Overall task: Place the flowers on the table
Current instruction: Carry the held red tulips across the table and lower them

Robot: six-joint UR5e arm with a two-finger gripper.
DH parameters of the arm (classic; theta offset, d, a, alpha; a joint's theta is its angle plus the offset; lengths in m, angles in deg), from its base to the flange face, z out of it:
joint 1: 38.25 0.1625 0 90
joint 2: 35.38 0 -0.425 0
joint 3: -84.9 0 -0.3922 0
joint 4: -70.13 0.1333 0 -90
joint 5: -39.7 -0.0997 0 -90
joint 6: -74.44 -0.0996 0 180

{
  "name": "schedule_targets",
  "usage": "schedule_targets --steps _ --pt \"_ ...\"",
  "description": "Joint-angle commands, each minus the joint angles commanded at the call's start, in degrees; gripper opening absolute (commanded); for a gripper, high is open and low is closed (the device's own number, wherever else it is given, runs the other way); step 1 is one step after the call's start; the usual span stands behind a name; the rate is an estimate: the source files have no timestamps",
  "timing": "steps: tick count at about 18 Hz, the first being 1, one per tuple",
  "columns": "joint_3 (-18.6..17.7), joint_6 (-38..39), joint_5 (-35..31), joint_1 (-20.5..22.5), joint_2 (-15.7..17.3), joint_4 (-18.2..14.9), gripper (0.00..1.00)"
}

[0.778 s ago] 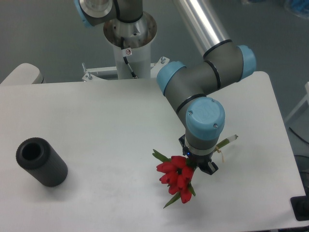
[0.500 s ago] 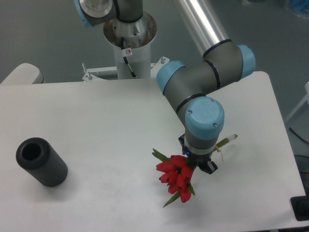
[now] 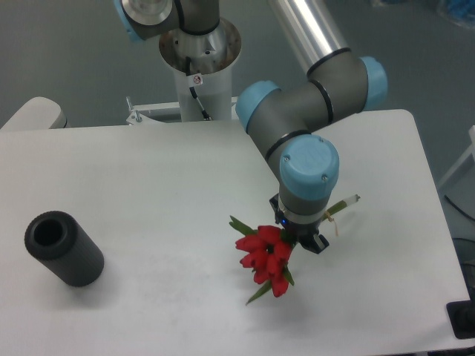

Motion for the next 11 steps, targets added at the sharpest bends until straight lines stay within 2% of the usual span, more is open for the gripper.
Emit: schedule_targets --steps 4,6,11 --pt "-6.16 0.00 0.35 -0.44 3.79 0.70 0.02" --pt "-8.44 0.09 0.35 -2.10 5.10 1.40 0.02" --pt "-16.96 0.00 0.27 -4.04 8.79 6.14 0.03"
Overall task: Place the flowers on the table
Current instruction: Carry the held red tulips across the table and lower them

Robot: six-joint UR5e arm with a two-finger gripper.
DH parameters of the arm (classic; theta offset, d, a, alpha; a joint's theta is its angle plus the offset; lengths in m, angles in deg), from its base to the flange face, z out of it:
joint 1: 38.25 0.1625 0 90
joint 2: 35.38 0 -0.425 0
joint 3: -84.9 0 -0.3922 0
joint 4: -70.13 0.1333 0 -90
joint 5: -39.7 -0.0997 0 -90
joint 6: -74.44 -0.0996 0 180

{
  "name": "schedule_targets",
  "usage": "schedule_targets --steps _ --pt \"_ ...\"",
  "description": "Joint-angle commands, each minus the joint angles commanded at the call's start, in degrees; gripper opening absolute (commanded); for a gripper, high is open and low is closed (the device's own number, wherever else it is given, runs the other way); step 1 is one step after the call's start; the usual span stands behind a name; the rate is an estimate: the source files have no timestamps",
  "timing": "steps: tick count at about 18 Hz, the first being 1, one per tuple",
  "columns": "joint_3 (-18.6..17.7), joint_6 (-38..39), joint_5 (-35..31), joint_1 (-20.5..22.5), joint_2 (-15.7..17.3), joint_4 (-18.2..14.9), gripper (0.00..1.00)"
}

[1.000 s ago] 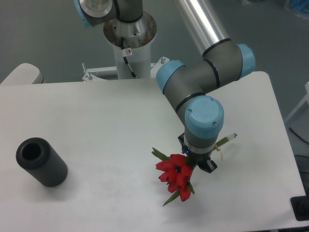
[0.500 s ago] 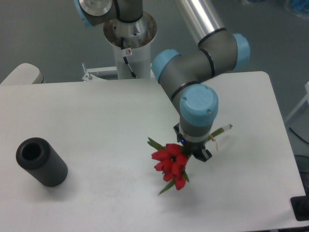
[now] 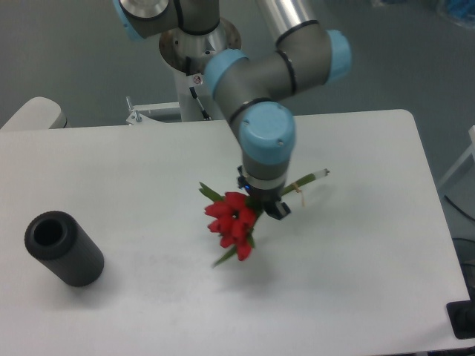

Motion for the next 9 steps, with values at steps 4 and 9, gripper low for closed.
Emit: schedule_targets --steps 4,9 --pt "-3.62 0.00 -0.26 -1.58 1.50 1.50 0.05" --pt "-3.71 0.00 -0.26 -2.73 0.71 1.59 0.22"
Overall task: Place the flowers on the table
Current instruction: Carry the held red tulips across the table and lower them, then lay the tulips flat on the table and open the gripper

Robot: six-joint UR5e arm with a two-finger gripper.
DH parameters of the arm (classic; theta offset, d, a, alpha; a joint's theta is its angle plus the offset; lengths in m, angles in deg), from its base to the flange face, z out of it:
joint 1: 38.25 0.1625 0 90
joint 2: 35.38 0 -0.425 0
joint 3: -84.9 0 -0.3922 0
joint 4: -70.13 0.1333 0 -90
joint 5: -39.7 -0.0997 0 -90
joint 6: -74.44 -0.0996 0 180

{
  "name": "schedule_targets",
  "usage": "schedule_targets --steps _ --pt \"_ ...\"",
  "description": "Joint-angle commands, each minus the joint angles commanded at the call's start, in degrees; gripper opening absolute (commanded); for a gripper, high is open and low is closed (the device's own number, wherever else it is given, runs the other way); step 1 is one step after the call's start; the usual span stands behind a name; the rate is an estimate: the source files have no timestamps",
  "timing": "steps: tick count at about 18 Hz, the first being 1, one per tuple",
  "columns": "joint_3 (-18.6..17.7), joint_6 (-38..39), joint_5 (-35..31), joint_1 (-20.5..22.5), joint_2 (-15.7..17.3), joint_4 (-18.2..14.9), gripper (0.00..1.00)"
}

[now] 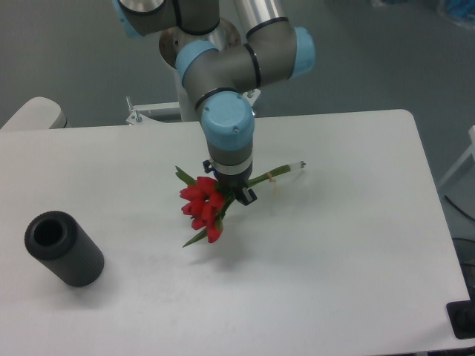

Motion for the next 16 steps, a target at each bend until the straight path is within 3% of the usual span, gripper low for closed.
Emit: schedule_targets --steps 4,5,6,11,16 --pt "0.35 -0.09 0.00 -0.09 -1.32 0.09 0.63" --pt "0.44 -0.09 0.09 -0.09 -1.32 0.09 0.78" --pt "0.44 0.09 0.09 -0.09 -1.32 0.17 1.00" --pt "1.31 -0.09 -0.18 0.00 -1.32 2.37 1.00" --pt "6.67 -0.61 -0.09 0.61 -3.24 2.20 1.00"
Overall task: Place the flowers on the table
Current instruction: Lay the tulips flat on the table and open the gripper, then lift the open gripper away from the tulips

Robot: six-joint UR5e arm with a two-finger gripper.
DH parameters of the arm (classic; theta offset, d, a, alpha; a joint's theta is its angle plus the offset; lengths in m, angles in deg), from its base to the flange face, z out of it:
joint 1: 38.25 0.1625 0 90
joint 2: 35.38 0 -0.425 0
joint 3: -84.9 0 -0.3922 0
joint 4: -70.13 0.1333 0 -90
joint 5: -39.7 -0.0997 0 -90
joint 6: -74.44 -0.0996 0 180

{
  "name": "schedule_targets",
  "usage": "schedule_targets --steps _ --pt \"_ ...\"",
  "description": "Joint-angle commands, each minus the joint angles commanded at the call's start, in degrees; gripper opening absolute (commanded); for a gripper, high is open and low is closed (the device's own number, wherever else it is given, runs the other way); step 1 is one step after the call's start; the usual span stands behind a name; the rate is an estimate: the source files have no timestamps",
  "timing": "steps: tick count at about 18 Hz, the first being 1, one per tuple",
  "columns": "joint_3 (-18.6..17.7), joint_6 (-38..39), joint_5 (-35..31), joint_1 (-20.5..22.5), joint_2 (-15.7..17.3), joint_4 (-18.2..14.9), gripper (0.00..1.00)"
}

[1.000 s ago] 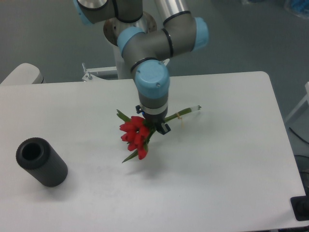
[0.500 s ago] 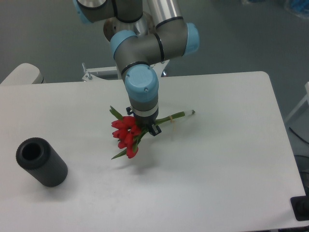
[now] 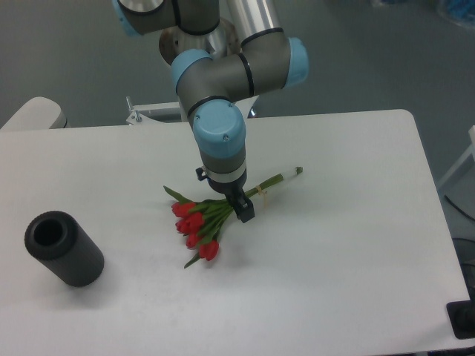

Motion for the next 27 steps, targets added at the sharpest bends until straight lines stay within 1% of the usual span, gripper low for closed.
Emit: schedule_targets --steps 2,3,5,7,9,14,17,20,24,27 --pt "3.16 -1.67 0.00 0.35 -1.76 -0.44 1.00" --pt "4.92 -1.85 -0.09 0.53 -2.90 -0.44 1.00" --pt "8.08 -1.85 0.17 2.37 -5.01 -0.88 1.00" --pt "10.81 -1.85 0.35 2.64 -6.94 -1.23 1.00" --pt "13.27 -1.85 0.26 2.99 -8.79 -2.11 1.00" --pt "17.67 -1.94 0.53 5.00 -12.57 -2.20 1.00" --pt "19.34 -2.29 0.53 5.89 -14.15 -2.20 1.00" --pt "20.75 -4.39 0.70 6.68 -15.82 -2.20 1.00" --pt "21.37 -5.71 0.62 7.12 -17.76 -1.76 1.00" --pt "21.37 -6.51 0.70 7.38 -18.29 -1.50 1.00"
